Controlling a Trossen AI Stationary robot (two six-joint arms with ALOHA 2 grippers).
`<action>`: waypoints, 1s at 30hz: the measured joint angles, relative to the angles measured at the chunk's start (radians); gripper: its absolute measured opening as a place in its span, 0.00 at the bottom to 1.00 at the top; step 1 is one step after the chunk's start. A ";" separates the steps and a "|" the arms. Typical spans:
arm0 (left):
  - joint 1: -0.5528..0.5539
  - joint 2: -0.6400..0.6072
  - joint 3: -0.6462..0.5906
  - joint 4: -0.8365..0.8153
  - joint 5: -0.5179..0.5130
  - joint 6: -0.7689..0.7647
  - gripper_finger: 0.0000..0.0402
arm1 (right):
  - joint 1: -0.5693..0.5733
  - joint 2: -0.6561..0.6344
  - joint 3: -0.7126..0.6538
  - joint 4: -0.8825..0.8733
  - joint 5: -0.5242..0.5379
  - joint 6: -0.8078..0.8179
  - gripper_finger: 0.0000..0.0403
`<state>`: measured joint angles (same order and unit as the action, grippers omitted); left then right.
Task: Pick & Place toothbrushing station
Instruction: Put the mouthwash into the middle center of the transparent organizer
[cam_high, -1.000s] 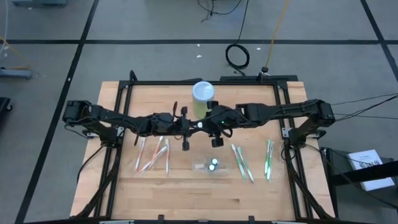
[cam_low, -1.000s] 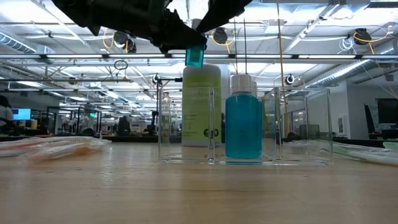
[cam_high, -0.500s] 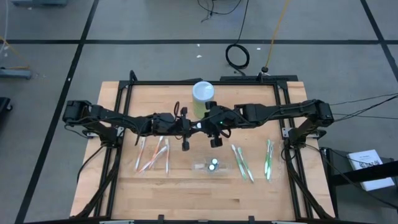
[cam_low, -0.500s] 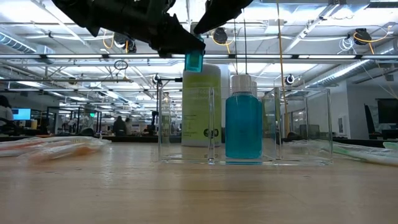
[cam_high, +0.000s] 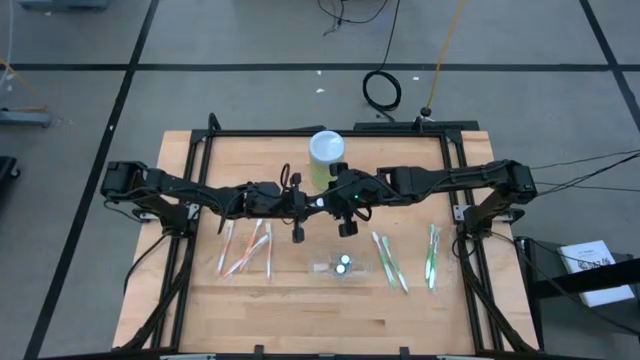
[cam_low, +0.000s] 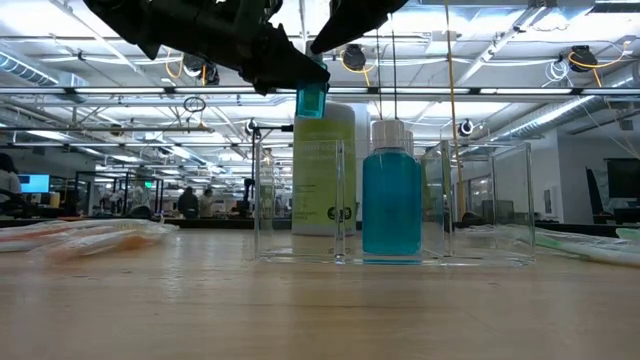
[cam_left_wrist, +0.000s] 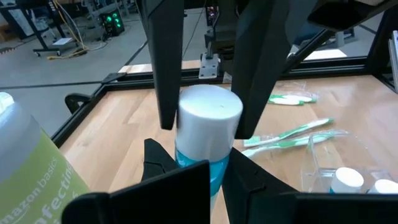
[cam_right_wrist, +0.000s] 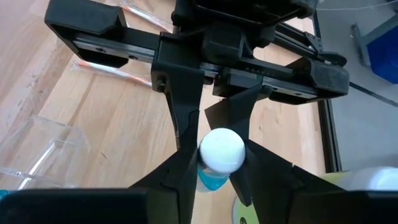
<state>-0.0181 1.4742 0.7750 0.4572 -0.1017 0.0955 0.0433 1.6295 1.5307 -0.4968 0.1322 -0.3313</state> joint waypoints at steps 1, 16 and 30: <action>0.000 0.000 0.000 0.000 0.000 0.000 0.00 | 0.000 0.000 0.000 0.003 -0.001 -0.003 0.26; -0.002 0.000 0.001 0.023 -0.007 -0.004 0.07 | 0.000 0.007 0.000 -0.020 0.029 -0.022 0.21; -0.064 -0.123 0.001 -0.010 -0.058 0.156 0.49 | 0.000 0.007 -0.001 -0.124 0.049 0.051 0.21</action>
<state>-0.0822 1.3512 0.7761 0.4475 -0.1601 0.2520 0.0437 1.6364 1.5295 -0.6213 0.1814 -0.2800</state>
